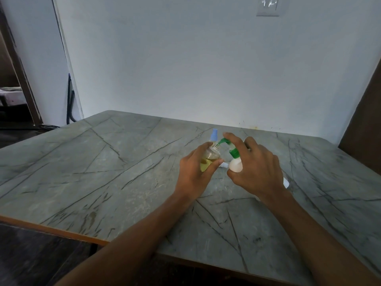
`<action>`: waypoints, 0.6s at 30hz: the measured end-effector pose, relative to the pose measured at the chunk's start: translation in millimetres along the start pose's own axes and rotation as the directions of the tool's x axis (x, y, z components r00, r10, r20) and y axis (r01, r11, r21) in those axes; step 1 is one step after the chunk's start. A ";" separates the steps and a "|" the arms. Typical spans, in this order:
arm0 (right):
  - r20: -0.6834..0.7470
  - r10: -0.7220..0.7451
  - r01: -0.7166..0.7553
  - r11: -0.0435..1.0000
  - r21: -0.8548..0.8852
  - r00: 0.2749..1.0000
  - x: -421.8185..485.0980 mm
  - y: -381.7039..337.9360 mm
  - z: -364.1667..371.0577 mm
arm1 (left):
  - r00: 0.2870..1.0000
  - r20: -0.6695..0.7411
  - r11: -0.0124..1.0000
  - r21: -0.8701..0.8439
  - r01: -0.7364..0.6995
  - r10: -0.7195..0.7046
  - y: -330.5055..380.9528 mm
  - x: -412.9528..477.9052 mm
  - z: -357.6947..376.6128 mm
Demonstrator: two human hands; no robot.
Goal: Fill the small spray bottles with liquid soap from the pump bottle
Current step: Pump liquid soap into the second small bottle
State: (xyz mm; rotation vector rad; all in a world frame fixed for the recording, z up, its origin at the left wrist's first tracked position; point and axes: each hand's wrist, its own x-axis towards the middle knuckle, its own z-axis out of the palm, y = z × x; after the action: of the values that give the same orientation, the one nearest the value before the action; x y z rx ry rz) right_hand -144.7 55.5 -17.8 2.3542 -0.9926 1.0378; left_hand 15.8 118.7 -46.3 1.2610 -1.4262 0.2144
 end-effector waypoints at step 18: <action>-0.005 0.025 -0.025 1.000 0.001 1.000 -1.4 0.5 1.8 | 0.999 0.029 1.000 -0.002 -0.016 0.017 0.5 -1.1 1.4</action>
State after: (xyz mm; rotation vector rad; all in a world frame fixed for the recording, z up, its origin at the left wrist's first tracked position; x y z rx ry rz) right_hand -144.9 54.8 -20.1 2.3443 -1.0230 1.0525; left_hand 14.3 118.5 -47.4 1.2561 -1.4620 0.2068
